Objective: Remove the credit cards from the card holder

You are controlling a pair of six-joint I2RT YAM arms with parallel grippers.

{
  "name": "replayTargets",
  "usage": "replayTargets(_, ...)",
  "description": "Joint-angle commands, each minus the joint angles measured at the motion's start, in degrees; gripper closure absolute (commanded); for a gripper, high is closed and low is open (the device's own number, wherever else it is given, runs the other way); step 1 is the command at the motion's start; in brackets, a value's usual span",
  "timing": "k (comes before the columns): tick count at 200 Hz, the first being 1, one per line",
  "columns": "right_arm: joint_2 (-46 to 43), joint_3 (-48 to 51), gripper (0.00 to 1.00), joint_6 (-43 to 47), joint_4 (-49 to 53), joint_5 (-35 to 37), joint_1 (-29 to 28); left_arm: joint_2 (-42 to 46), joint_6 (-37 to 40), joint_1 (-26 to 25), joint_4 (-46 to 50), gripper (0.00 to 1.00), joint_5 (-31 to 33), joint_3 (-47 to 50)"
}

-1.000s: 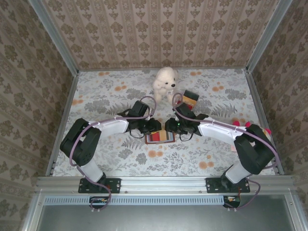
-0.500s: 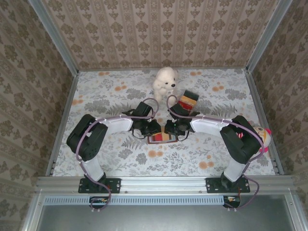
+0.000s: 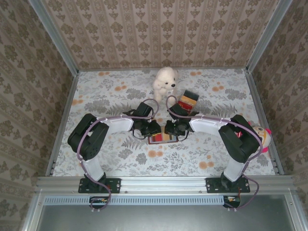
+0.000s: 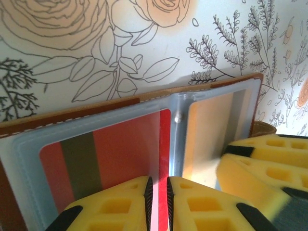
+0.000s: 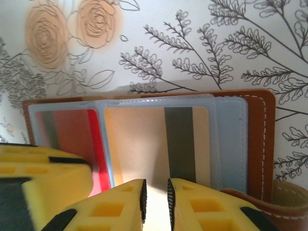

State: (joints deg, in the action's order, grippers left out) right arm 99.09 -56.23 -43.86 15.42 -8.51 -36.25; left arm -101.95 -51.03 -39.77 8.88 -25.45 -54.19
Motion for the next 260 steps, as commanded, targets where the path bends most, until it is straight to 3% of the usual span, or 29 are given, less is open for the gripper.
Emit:
replayTargets(1,-3.90,-1.19,0.78,2.12,3.85,5.44,-0.37,-0.24,1.14,0.08,4.27,0.81,3.05,-0.61)
replayTargets(29,-3.73,-1.53,0.79,2.35,7.49,12.24,-1.55,0.10,2.93,0.73,7.91,0.82,5.41,0.04)
replayTargets(69,-2.28,-4.20,0.78,3.38,9.87,14.29,-3.24,3.32,4.47,3.40,8.58,0.82,5.59,4.18)
replayTargets(124,-0.67,-5.23,0.75,3.26,8.62,11.24,-3.75,7.44,7.44,6.24,8.74,0.82,3.97,6.80)
replayTargets(175,-5.49,-7.43,0.73,4.32,7.70,8.42,-4.96,11.38,6.11,5.93,6.76,0.81,2.30,4.40)
replayTargets(210,-3.73,-9.59,0.77,1.86,7.44,10.56,-9.28,13.78,4.01,6.76,6.18,0.80,4.35,4.15)
replayTargets(260,3.34,-13.76,0.88,0.03,9.87,9.72,-9.93,13.61,-0.64,6.81,0.71,0.85,3.44,7.68)
